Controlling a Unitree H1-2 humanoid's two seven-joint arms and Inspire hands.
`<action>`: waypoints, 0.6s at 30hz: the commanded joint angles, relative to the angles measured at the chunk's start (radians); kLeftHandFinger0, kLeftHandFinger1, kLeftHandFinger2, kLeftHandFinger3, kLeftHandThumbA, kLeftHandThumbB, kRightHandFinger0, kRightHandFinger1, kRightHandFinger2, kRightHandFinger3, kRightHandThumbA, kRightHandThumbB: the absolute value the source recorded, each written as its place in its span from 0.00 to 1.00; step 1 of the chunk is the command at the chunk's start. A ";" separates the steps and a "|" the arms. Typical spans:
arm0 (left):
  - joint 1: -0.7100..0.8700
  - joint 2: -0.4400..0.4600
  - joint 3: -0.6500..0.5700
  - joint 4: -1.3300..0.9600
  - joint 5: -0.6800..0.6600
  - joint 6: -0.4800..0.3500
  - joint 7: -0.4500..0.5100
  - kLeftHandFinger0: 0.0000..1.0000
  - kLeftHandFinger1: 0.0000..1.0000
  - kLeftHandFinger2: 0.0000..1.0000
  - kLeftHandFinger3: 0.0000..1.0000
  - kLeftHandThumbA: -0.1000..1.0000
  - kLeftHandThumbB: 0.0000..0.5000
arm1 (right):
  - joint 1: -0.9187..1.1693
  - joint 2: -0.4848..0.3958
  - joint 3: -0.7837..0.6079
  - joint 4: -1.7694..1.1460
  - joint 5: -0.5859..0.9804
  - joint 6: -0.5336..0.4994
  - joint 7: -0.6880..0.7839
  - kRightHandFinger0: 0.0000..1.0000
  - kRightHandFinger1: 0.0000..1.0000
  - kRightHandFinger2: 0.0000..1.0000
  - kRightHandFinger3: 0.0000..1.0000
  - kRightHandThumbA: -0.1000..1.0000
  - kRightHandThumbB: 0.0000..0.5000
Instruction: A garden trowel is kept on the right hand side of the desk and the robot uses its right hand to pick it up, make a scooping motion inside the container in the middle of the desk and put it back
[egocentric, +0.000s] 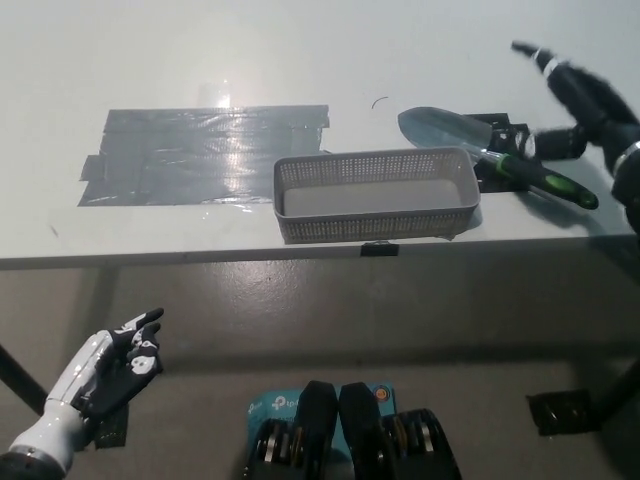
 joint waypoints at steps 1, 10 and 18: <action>-0.010 0.003 0.000 -0.042 -0.014 0.004 -0.013 0.98 1.00 1.00 1.00 0.53 0.13 | -0.087 -0.011 0.011 0.048 -0.043 -0.055 0.021 1.00 1.00 1.00 1.00 0.72 0.94; -0.032 0.004 -0.004 -0.053 -0.010 0.027 -0.023 0.96 1.00 1.00 1.00 0.54 0.12 | -0.068 -0.026 0.021 0.227 -0.061 -0.017 0.023 1.00 1.00 1.00 1.00 0.73 0.90; -0.052 0.011 -0.014 -0.070 -0.012 0.040 -0.037 0.96 1.00 1.00 1.00 0.57 0.07 | -0.079 -0.007 -0.010 0.369 -0.045 -0.007 -0.004 1.00 1.00 1.00 1.00 0.67 0.91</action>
